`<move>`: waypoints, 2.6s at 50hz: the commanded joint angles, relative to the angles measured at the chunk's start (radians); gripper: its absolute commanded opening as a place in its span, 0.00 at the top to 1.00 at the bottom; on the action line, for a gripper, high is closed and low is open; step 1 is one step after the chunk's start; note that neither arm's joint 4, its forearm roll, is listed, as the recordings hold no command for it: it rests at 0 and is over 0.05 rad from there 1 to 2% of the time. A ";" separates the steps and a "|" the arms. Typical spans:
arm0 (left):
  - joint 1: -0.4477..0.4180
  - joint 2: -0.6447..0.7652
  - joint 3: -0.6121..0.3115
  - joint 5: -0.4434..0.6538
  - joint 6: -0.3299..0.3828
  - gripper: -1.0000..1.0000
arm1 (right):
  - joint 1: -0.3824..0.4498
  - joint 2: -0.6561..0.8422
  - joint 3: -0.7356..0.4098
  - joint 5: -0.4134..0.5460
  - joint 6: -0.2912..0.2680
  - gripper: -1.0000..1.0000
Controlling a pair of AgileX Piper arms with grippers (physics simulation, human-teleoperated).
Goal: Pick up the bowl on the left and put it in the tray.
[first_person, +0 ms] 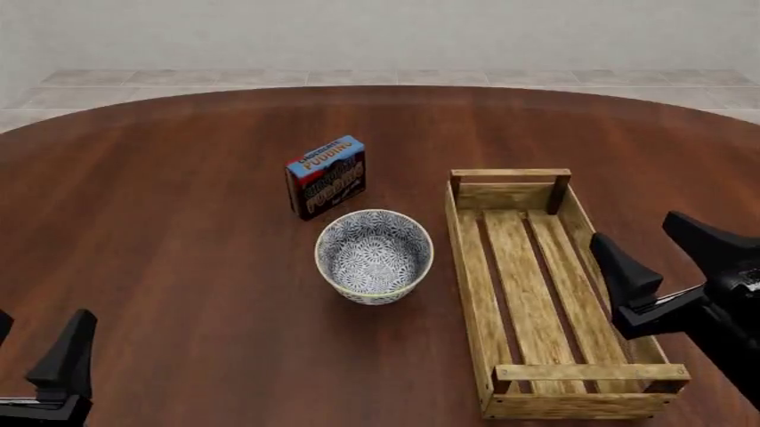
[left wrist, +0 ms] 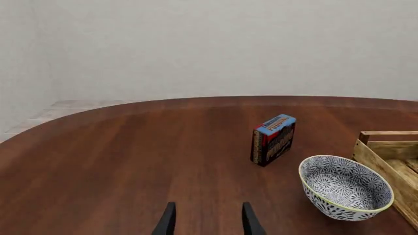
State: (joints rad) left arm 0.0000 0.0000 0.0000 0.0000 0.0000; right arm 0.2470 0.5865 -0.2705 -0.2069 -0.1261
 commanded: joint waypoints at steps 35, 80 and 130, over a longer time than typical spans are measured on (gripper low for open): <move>0.000 0.000 0.000 0.000 0.000 0.00 | 0.098 0.215 -0.166 0.021 -0.024 0.00; 0.000 0.000 0.000 0.000 0.000 0.00 | 0.174 0.338 -0.275 0.034 -0.082 0.00; 0.000 0.000 0.000 0.000 0.000 0.00 | 0.193 0.589 -0.458 0.051 -0.103 0.00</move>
State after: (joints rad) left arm 0.0000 0.0000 0.0000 0.0000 0.0000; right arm 0.4448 1.1111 -0.6838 -0.1600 -0.2392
